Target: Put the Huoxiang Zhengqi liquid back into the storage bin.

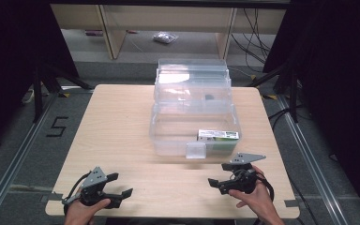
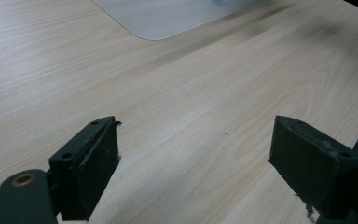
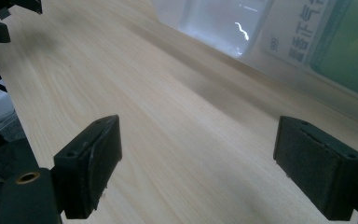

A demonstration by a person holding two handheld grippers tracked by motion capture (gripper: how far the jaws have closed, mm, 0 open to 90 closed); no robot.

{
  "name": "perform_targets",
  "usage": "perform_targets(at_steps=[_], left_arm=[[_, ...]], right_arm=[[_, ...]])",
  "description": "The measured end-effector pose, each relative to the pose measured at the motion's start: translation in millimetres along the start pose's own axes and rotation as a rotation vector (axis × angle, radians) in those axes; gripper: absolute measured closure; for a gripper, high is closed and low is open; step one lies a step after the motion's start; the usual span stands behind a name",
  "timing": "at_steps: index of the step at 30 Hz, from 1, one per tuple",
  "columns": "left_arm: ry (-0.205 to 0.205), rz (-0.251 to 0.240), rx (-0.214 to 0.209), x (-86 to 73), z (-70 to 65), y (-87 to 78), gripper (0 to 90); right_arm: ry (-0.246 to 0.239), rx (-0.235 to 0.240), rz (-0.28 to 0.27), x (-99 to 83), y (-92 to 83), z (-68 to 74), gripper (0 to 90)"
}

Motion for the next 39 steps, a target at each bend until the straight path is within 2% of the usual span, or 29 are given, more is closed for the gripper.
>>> perform_targets(at_steps=[2,3,5,6,7,9,13,16,17,19,20,22,23,24,26,27,28,29,30,31,32,33,35,36,37,38,39], left_arm=[[-0.001,0.000,0.001,0.0,0.1,0.1,14.9],[0.000,0.002,0.000,-0.2,0.0,0.1,14.9],[0.002,0.004,0.002,-0.1,0.1,-0.2,14.9],[-0.006,-0.001,0.003,0.1,-0.5,0.1,14.9],[-0.008,-0.004,0.002,0.2,-0.9,0.3,14.9],[-0.009,-0.004,0.002,0.1,-1.2,0.3,14.9],[-0.003,0.007,0.004,-0.7,-0.4,0.2,14.9],[-0.009,0.000,0.007,-0.3,-1.3,0.8,15.0],[0.006,0.010,0.002,-0.6,-0.4,-0.1,14.9],[0.001,0.005,0.002,-0.4,-0.9,0.1,14.9],[0.001,0.005,0.002,-0.4,-0.7,0.1,14.9],[-0.002,0.004,0.003,-0.6,-0.9,0.6,14.9],[-0.008,-0.001,0.005,-0.5,-1.5,1.3,14.9],[-0.005,-0.003,-0.005,-0.5,-1.7,1.8,14.9],[0.003,0.002,0.001,-0.6,-1.4,0.8,14.9],[-0.002,-0.006,-0.007,0.0,-2.1,1.0,14.9],[-0.004,-0.007,-0.006,-0.1,-2.1,1.0,14.9],[-0.006,-0.005,-0.005,-0.6,-2.3,1.1,14.9],[0.001,-0.002,0.001,-1.2,-1.8,1.1,14.9],[0.000,-0.003,-0.001,-1.3,-2.2,1.7,14.9],[-0.003,0.004,0.000,-1.1,-2.9,1.4,14.9],[-0.004,0.000,-0.002,-0.8,-3.4,1.8,14.9],[0.001,0.002,0.000,-0.5,-2.9,1.3,14.9],[0.001,0.002,0.000,-0.5,-2.9,1.3,14.9],[-0.005,-0.001,0.000,-0.7,-3.0,1.7,14.9],[-0.005,-0.001,0.000,-0.7,-3.0,1.7,15.0],[-0.003,0.002,0.002,-0.9,-2.7,1.6,15.0]], right_arm=[[-0.013,-0.002,0.004,-1.1,-0.3,-0.9,16.1],[0.010,0.000,0.009,-3.8,0.1,1.0,16.1],[0.018,0.018,0.009,-6.2,1.6,1.9,16.1],[0.025,0.004,0.022,-7.5,0.6,2.8,16.1],[0.004,-0.010,0.018,-8.5,0.6,1.3,16.1],[0.015,-0.007,0.021,-10.0,-0.5,2.8,16.1],[-0.001,-0.009,0.003,-12.3,-2.4,3.4,16.1],[0.013,-0.014,0.010,-13.4,-5.0,6.2,16.1],[-0.019,-0.028,-0.006,-13.4,-7.1,5.0,16.1],[0.016,-0.029,-0.008,-14.9,-8.3,9.1,16.1],[0.016,-0.029,-0.008,-14.9,-8.3,9.1,16.1],[0.010,-0.024,-0.010,-16.6,-9.0,11.0,16.1],[-0.026,-0.038,-0.017,-16.6,-10.0,8.6,16.1],[0.015,-0.017,-0.009,-18.1,-10.8,13.4,16.1],[0.009,-0.031,-0.017,-20.4,-13.6,14.2,16.1],[-0.018,-0.038,-0.021,-21.1,-14.4,12.0,16.1],[0.015,-0.038,-0.014,-24.0,-15.3,14.8,16.1],[-0.011,-0.038,-0.016,-25.9,-16.3,12.5,16.1],[0.012,-0.039,-0.019,-27.1,-17.4,13.7,16.1],[0.008,-0.022,-0.014,-28.4,-18.4,12.6,16.1],[-0.012,-0.041,-0.018,-29.0,-19.2,11.0,16.1],[0.037,-0.038,-0.008,-31.0,-20.5,14.6,16.1],[0.002,-0.046,-0.017,-32.7,-21.0,10.8,16.1],[0.020,-0.048,-0.017,-34.0,-20.8,12.1,16.1],[-0.004,-0.051,-0.003,-35.3,-22.1,10.1,16.1],[-0.004,-0.051,-0.003,-35.3,-22.1,10.1,16.1],[0.054,-0.037,0.006,-36.8,-22.7,14.8,16.1]])
Point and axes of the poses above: each handheld gripper's, and its own axes: y roughly forward along the jaws, x roughly out of its top, z roughly to its left, the point moved 6 cm from there along y, roughly forward along the jaws, and after that the axes turned 6 degrees about -y, right-handed, at the moved point
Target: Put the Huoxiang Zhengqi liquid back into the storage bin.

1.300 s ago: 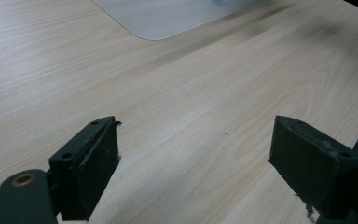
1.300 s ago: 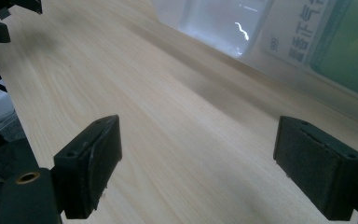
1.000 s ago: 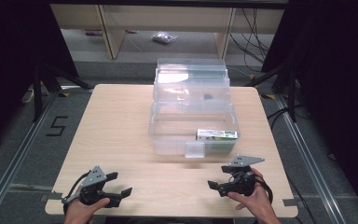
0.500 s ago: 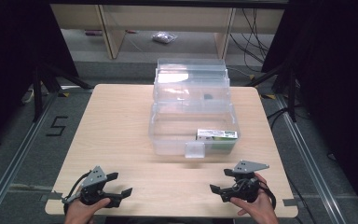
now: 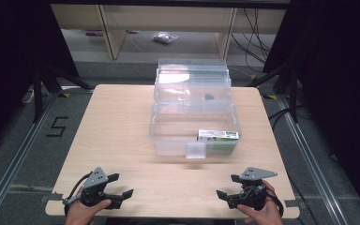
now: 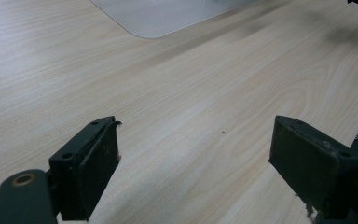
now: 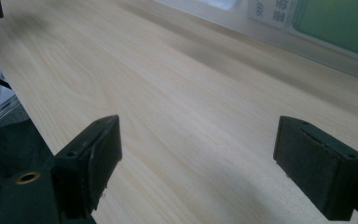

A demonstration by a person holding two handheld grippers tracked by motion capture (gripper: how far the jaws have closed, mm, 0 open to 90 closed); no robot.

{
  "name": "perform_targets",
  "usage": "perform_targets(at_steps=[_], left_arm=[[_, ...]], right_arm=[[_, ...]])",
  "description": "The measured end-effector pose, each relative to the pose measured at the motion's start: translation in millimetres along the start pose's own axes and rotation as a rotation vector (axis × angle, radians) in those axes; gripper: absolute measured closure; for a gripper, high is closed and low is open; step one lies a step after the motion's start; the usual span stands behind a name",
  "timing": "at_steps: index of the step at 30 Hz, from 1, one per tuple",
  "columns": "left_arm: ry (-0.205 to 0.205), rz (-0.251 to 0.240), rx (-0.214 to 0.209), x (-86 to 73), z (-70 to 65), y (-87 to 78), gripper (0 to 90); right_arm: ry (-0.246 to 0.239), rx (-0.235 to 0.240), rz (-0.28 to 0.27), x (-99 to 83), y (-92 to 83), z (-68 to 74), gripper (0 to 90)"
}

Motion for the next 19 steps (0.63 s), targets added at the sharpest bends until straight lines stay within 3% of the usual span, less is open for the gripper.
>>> perform_targets(at_steps=[1,2,3,5,6,9,11,19], left_arm=[[-0.001,-0.002,0.000,0.2,-0.6,0.3,14.9],[0.003,-0.001,0.002,0.3,-0.5,0.1,14.9],[0.007,0.001,0.002,0.3,-0.3,-0.2,14.9],[0.007,0.001,0.002,0.3,-0.3,-0.3,14.9],[0.007,0.001,0.000,0.3,-0.1,-0.2,14.9],[0.004,-0.001,0.000,0.2,-0.3,0.1,14.9],[0.007,0.004,0.005,0.0,0.9,-0.3,14.9],[0.004,0.006,0.000,-0.4,0.5,0.5,14.9]], right_arm=[[-0.035,-0.017,-0.016,-0.4,-0.8,-3.2,16.1],[-0.022,-0.025,-0.003,-1.6,-2.4,-2.7,16.1],[-0.047,-0.029,-0.009,-2.0,-2.2,-5.2,16.1],[-0.011,-0.041,0.003,-4.5,-3.6,-2.8,16.1],[-0.054,-0.045,-0.006,-4.6,-2.9,-6.1,16.1],[-0.022,-0.047,0.010,-7.2,-3.5,-4.2,16.1],[-0.059,-0.048,0.005,-7.0,-2.7,-6.7,16.1],[-0.061,-0.044,0.027,-8.8,-2.3,-7.6,16.1]])
Point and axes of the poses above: each handheld gripper's, and its own axes: y roughly forward along the jaws, x roughly out of its top, z roughly to its left, the point moved 6 cm from there along y, roughly forward along the jaws, and after that the axes turned 6 degrees about -y, right-handed, at the moved point
